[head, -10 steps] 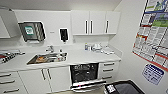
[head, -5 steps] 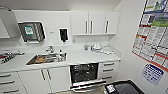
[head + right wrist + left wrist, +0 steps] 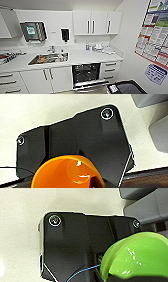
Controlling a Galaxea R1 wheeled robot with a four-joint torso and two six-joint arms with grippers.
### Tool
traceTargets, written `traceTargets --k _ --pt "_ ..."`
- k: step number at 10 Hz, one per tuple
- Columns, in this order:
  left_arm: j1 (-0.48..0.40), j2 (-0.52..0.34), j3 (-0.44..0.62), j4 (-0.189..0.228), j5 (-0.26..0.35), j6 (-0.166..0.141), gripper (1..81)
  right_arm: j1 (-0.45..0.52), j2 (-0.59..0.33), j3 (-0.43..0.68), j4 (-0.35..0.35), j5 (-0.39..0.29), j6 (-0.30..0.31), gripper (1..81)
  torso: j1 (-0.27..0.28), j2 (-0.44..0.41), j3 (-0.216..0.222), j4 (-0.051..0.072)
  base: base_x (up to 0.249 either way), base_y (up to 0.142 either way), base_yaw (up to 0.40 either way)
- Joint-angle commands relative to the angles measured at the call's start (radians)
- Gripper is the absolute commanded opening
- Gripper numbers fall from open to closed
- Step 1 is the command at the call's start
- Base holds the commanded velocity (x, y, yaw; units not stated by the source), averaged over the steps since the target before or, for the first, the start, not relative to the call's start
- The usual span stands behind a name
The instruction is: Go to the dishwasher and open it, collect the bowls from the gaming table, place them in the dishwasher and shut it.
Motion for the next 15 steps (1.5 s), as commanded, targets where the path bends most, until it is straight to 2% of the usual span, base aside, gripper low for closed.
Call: traceTargets --k 1,6,15 --pt "-0.047 -0.017 0.005 -0.004 0.035 -0.003 1.0 0.053 -0.008 0.0 -0.006 -0.046 -0.007 1.0 0.0 0.0 0.0 0.0 0.0 0.081 0.0" --pt "-0.042 -0.019 0.007 -0.006 0.015 -0.001 1.0 0.051 -0.01 0.0 -0.006 -0.046 -0.007 1.0 0.0 0.0 0.0 0.0 0.0 0.076 0.0" --pt "-0.04 -0.02 0.007 -0.006 0.013 -0.003 1.0 0.048 -0.01 0.0 -0.006 -0.046 -0.007 1.0 -0.001 0.0 0.0 0.0 0.067 0.0 0.0"
